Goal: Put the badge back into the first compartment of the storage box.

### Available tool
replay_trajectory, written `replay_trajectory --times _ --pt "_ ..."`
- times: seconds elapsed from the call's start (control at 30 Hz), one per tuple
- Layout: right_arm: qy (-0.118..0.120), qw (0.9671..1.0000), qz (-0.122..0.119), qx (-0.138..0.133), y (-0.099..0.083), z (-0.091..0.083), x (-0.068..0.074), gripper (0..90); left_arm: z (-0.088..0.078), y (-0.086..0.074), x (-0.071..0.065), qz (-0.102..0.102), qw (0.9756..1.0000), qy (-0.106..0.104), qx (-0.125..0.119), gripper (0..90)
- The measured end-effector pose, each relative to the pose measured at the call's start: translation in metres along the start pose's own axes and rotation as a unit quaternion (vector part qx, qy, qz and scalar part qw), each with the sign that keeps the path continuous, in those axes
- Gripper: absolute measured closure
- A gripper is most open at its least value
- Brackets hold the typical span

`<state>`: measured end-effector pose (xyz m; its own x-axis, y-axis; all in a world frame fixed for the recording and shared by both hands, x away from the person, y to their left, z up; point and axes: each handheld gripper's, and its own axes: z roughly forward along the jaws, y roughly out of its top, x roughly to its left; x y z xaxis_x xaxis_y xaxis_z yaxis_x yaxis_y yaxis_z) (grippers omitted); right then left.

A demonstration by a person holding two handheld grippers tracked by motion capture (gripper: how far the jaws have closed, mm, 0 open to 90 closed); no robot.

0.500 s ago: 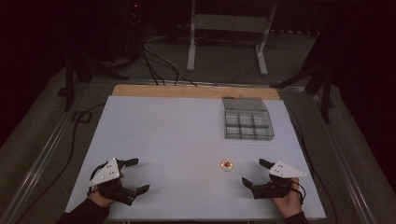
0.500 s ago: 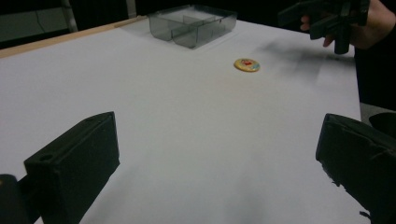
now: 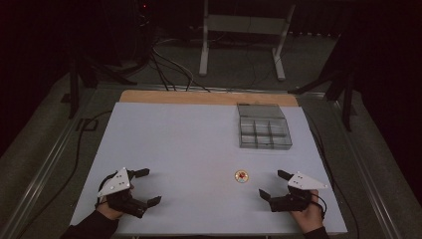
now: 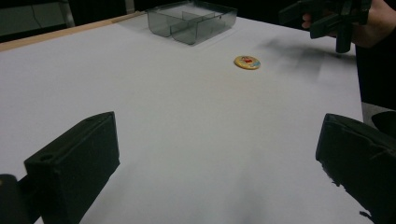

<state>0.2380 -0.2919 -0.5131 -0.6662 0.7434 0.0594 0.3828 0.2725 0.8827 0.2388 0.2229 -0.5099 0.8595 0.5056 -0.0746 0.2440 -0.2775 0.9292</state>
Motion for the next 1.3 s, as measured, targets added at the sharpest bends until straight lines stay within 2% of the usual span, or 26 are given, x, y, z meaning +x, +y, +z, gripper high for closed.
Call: replay_trajectory --times 0.1,0.2,0.33,0.43,0.63,0.93,1.3 --pt "-0.003 1.0 -0.003 0.001 0.0 0.0 0.0 0.0 0.0 0.001 0.0 -0.003 1.0 -0.002 -0.005 0.3" --pt "-0.002 1.0 0.008 -0.005 0.002 0.0 -0.001 0.0 0.0 0.0 -0.001 -0.001 1.0 -0.002 -0.001 0.3" --pt "-0.009 0.9999 -0.002 -0.012 0.007 0.001 -0.001 0.0 -0.002 0.0 0.0 -0.003 1.0 -0.001 -0.007 0.2" --pt "-0.007 0.9999 0.002 -0.015 0.011 0.0 0.0 0.0 -0.003 0.0 -0.001 -0.004 1.0 0.0 -0.007 0.2" --pt "-0.002 0.999 0.014 -0.042 0.026 -0.005 0.0 0.0 -0.003 0.0 -0.001 -0.003 1.0 0.0 -0.005 0.3" --pt "0.002 0.998 0.023 -0.058 0.038 -0.007 0.001 0.0 -0.003 0.0 -0.001 -0.003 1.0 -0.001 -0.005 0.3" --pt "0.024 0.9982 0.015 -0.053 0.048 0.001 0.005 0.0 -0.003 0.0 -0.002 -0.003 1.0 -0.002 -0.005 0.3"
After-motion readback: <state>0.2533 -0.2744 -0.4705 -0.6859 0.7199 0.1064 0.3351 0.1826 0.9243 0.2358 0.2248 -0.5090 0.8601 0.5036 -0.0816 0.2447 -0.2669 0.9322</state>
